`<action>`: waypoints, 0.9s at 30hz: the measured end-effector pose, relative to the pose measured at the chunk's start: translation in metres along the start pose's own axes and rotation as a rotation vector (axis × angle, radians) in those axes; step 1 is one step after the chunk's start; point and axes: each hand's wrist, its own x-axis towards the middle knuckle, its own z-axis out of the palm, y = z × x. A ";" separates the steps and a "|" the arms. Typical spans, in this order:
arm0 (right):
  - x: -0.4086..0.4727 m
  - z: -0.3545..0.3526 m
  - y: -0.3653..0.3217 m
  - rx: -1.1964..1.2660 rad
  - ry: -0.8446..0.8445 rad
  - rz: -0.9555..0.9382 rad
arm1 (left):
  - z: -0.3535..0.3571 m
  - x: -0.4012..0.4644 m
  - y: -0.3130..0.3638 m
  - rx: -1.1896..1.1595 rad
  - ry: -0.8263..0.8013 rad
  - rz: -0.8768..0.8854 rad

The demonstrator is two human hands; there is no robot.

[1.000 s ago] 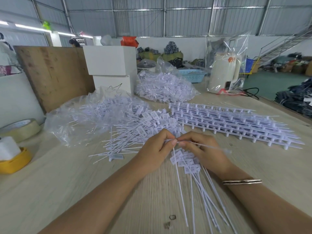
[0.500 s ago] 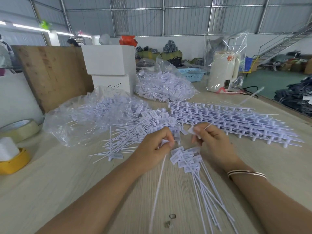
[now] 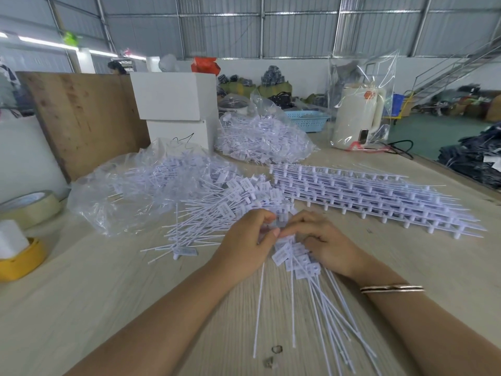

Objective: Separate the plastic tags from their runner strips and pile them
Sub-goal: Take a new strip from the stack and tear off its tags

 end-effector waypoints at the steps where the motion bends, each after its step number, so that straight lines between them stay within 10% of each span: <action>1: 0.000 -0.002 -0.002 -0.007 0.032 0.013 | -0.001 0.000 0.001 0.077 -0.004 0.036; 6: 0.000 -0.029 -0.010 -0.245 0.157 0.245 | -0.023 0.001 0.015 0.453 0.140 0.016; 13: -0.014 -0.055 -0.025 -0.367 -0.573 0.674 | -0.030 -0.011 0.030 0.569 -0.437 -0.335; 27: -0.010 -0.019 -0.037 0.227 -0.377 0.450 | -0.019 -0.016 0.032 0.592 -0.496 -0.169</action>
